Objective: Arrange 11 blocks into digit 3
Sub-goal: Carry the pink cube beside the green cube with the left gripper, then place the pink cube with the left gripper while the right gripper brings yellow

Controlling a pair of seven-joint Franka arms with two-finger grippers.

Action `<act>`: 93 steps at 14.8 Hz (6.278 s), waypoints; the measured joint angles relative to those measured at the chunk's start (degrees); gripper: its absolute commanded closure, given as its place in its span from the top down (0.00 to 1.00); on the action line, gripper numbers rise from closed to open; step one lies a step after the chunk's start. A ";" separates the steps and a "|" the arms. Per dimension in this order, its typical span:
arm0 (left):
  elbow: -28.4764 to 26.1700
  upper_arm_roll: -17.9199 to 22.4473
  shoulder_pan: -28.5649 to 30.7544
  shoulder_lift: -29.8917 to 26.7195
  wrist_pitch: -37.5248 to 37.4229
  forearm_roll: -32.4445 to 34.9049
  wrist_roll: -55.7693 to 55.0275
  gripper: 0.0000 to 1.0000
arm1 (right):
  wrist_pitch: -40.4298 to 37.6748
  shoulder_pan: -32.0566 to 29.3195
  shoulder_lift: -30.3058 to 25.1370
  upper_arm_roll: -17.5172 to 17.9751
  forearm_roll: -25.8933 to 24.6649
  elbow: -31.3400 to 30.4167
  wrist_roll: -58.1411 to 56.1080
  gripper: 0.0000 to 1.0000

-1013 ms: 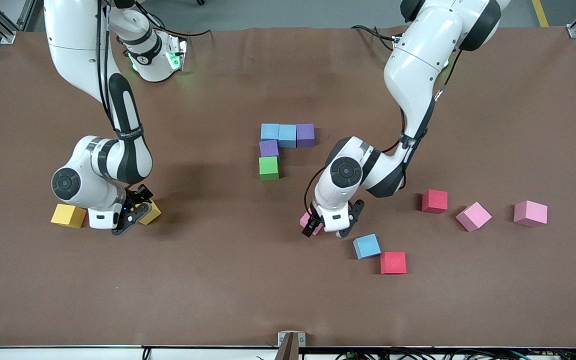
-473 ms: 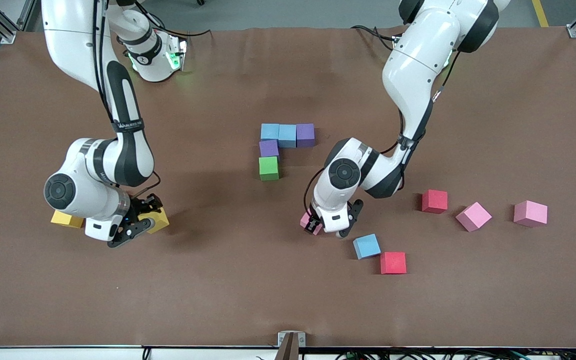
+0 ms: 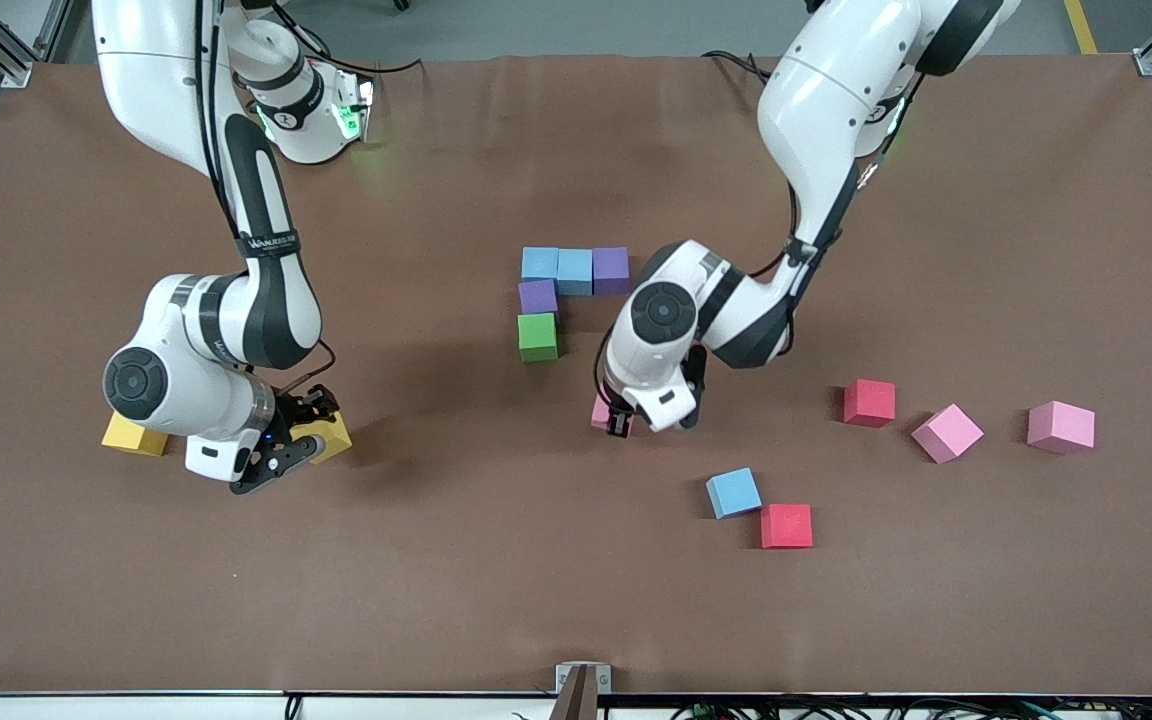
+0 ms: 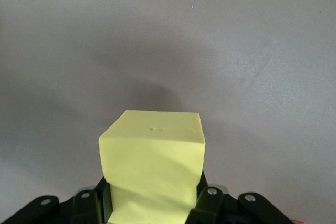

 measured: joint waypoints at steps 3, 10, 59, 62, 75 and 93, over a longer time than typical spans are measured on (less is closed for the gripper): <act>-10.16 0.03 -3.19 -5.45 5.90 0.65 -8.83 0.08 | -0.52 1.03 0.00 0.08 0.00 0.05 1.25 0.20; -19.04 0.25 -5.24 -9.54 9.33 2.07 -14.33 0.08 | -0.62 5.50 0.00 0.13 0.00 0.52 9.31 0.20; -13.95 1.42 -12.15 -4.44 10.90 4.01 -25.28 0.08 | -0.70 8.93 0.00 0.41 0.00 1.40 17.14 0.20; -14.04 1.43 -12.55 -4.49 10.77 4.09 -25.65 0.08 | -0.70 10.95 0.00 0.46 0.00 1.41 20.56 0.20; -14.05 1.45 -12.71 -4.75 9.51 4.11 -26.18 0.08 | -0.25 16.78 2.13 2.42 0.03 2.39 32.53 0.21; -13.25 1.59 -12.71 -4.79 9.51 4.12 -26.22 1.00 | 0.47 16.81 2.95 3.40 0.03 2.99 34.60 0.21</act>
